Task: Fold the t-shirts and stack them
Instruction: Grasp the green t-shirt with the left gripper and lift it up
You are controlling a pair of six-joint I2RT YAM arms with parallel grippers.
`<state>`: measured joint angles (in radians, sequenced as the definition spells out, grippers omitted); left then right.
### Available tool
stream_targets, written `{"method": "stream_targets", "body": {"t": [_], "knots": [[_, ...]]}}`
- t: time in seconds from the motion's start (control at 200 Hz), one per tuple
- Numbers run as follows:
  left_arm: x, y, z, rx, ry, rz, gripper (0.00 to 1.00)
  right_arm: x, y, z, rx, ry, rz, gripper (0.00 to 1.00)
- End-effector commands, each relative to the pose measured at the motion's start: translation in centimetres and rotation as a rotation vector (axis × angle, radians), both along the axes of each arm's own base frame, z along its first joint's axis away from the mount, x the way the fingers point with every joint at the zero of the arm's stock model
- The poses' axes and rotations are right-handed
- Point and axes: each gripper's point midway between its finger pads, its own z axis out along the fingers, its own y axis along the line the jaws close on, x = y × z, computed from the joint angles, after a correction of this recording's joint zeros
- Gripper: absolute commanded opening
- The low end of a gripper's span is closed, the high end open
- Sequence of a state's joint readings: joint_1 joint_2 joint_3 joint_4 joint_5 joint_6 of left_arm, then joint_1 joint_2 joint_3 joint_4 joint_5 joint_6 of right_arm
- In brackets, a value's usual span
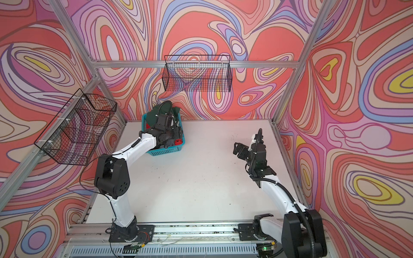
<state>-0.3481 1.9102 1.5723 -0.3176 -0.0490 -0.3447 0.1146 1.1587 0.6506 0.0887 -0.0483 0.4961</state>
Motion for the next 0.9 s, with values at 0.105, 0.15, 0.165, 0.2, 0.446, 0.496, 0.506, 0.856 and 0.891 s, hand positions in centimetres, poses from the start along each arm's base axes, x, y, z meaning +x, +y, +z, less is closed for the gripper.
{"method": "stream_targets", "body": {"t": [0.105,0.15,0.165,0.2,0.446,0.496,0.506,0.856,0.891], "knots": [[1.5,-0.4,1.3,0.015,-0.003,0.011,0.77,-0.1,0.9,-0.8,0.048,0.032,0.025,0.98],[1.7,-0.3,1.5,0.018,-0.011,0.014,0.77,-0.1,0.9,-0.9,0.051,0.035,0.026,0.98],[1.7,-0.3,1.6,0.020,-0.012,0.015,0.77,0.0,0.9,-1.0,0.052,0.037,0.025,0.98],[1.8,-0.1,1.8,0.027,-0.020,0.022,0.77,0.0,0.9,-1.2,0.052,0.041,0.025,0.98],[2.7,1.6,2.6,0.134,-0.068,0.074,0.76,0.1,1.2,-1.3,0.063,0.043,0.036,0.98],[3.0,1.8,2.3,0.158,-0.065,0.075,0.74,0.1,1.2,-1.3,0.062,0.043,0.040,0.98],[3.1,1.8,2.3,0.162,-0.065,0.077,0.74,0.1,1.2,-1.3,0.062,0.043,0.039,0.98],[4.6,2.3,2.4,0.242,-0.087,0.085,0.35,-0.2,1.3,-1.3,0.066,0.047,0.045,0.98],[4.6,2.5,2.4,0.249,-0.086,0.088,0.26,-0.2,1.3,-1.3,0.066,0.048,0.045,0.98]]}}
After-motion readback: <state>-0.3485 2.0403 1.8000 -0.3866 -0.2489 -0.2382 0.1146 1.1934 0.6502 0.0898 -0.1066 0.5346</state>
